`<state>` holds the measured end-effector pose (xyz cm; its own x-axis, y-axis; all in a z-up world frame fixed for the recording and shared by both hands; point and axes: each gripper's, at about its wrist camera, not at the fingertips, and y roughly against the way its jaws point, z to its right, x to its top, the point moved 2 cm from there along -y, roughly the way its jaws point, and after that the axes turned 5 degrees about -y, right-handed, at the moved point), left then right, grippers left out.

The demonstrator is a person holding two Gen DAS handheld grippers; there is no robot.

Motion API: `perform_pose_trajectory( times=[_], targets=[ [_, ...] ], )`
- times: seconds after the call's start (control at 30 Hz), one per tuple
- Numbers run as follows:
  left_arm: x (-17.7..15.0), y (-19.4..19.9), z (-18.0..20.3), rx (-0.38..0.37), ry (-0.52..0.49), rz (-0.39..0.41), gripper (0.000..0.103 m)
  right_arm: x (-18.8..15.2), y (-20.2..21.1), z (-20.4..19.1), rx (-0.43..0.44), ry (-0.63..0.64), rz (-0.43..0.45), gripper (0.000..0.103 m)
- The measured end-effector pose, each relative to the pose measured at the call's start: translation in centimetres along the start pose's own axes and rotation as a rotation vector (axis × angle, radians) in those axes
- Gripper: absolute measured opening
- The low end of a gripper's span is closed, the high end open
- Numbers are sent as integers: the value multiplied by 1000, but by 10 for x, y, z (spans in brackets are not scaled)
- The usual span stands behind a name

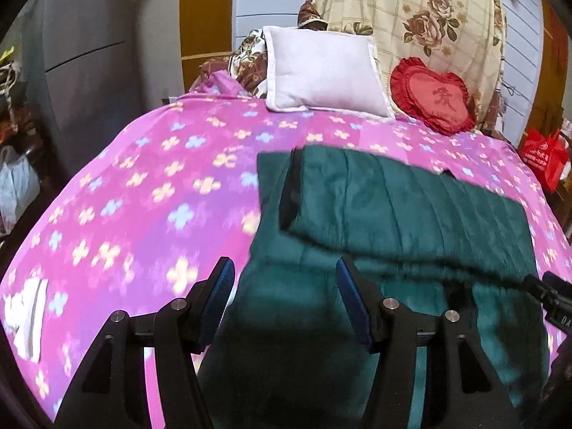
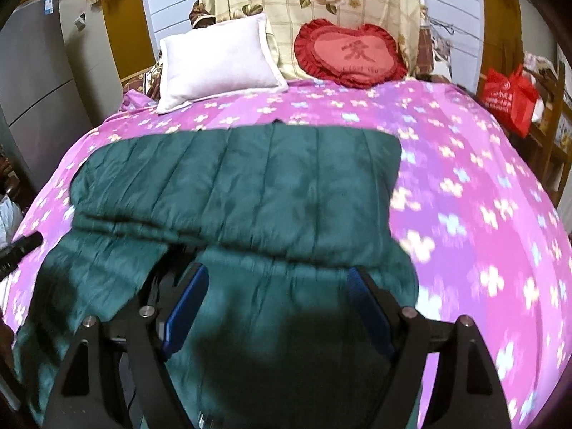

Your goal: Fold large clothes

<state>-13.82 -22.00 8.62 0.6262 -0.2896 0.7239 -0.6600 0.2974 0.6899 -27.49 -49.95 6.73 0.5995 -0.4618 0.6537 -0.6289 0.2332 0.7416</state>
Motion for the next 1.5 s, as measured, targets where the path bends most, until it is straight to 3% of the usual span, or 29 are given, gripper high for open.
perform_pose_trajectory(
  times=[0.23, 0.33, 0.53, 0.7, 0.93, 1.07, 1.5],
  targets=[
    [25, -72, 12, 34, 8, -85, 40, 40, -47, 9, -51, 1, 1, 83],
    [26, -94, 16, 9, 31, -112, 42, 48, -72, 15, -104, 21, -16, 83],
    [30, -98, 21, 24, 23, -96, 48, 57, -99, 22, -120, 22, -24, 84],
    [24, -81, 13, 3, 20, -108, 48, 56, -78, 21, -102, 20, -19, 85],
    [4, -34, -10, -18, 25, -83, 48, 23, -16, 34, -41, 2, -22, 85],
    [-19, -2, -26, -19, 6, -74, 48, -11, 12, 47, 5, -17, -84, 86],
    [-95, 56, -51, -20, -31, -133, 48, -113, 66, 80, 28, -43, -200, 86]
  ],
)
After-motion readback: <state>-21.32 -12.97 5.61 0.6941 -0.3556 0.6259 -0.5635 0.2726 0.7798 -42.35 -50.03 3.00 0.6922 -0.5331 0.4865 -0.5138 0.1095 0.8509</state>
